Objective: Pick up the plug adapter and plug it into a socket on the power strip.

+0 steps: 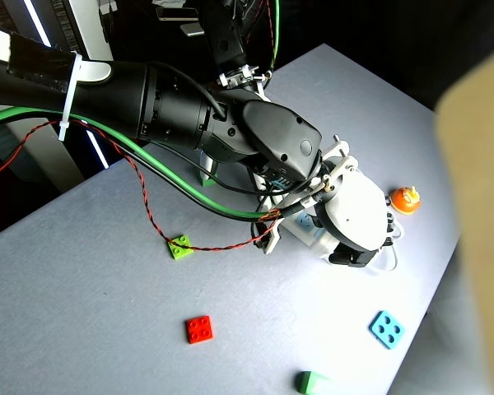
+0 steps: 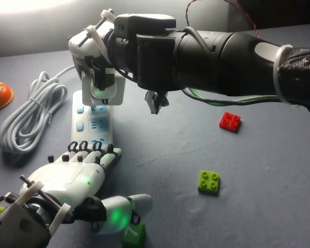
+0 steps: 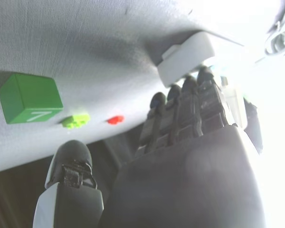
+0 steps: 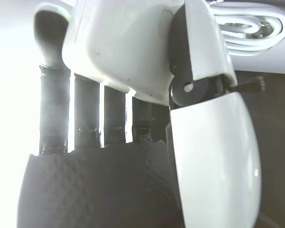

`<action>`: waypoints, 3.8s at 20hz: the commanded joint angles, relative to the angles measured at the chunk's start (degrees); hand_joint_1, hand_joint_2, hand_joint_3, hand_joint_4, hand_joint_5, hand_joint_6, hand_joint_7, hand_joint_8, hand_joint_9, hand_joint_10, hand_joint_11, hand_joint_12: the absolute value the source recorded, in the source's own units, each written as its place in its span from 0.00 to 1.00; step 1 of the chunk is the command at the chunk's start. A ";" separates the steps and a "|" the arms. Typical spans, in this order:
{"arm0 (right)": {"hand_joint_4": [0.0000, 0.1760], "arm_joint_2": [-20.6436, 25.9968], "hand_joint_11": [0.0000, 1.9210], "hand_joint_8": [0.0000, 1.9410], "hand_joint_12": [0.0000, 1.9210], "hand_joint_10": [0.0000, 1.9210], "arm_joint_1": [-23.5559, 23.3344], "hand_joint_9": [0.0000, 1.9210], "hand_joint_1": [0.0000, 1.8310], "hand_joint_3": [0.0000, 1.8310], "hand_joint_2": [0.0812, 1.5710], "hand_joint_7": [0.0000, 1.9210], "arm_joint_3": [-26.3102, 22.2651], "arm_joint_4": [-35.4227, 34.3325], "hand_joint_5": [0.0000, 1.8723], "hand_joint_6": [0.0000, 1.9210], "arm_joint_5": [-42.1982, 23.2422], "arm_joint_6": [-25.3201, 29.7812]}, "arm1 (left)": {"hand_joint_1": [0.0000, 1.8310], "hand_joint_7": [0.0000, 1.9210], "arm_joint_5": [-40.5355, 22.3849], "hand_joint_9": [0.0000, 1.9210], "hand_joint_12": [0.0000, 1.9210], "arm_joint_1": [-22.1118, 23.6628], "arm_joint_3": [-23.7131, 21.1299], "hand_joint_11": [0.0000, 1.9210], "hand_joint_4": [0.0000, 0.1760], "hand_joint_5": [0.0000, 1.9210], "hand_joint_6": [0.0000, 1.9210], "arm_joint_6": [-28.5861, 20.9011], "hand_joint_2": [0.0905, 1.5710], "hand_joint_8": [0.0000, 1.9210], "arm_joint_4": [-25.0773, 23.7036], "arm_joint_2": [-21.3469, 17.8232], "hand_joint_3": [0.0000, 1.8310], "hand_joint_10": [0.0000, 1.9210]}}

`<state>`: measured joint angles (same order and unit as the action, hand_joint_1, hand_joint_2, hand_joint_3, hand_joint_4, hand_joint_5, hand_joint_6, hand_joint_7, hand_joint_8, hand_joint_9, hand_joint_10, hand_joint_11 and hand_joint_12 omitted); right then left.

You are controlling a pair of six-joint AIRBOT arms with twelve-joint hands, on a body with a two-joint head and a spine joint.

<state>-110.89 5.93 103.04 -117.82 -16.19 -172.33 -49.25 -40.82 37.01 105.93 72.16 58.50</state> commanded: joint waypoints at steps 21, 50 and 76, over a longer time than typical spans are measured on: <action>0.00 -0.29 0.48 0.65 0.72 0.61 0.43 0.48 0.69 0.00 0.71 0.50 -0.07 4.27 0.49 0.46 3.43 -0.14 | 0.00 0.01 3.41 0.00 0.01 -0.45 0.03 0.02 0.00 0.00 0.00 -0.90 0.73 0.00 -0.63 2.32 0.00 0.00; 0.00 -0.91 0.49 0.65 0.71 0.61 4.08 0.48 0.69 0.00 0.71 0.50 -2.61 4.83 0.49 0.46 2.37 -0.12 | 0.00 0.00 3.53 0.00 0.02 -1.16 -0.57 0.01 0.00 0.00 0.00 -1.69 0.73 0.00 -2.72 2.74 0.00 0.00; 0.00 0.65 0.46 0.68 0.75 0.64 5.90 0.46 0.68 0.00 0.72 0.48 -0.73 4.76 0.48 0.48 3.06 2.12 | 0.00 0.00 3.48 0.00 0.00 -1.68 -0.84 0.00 0.00 0.00 0.00 -1.70 0.74 0.00 -2.72 2.69 0.00 0.00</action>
<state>-110.19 9.58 102.28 -112.49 -12.86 -169.58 -50.94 -42.09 37.01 105.16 69.60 60.14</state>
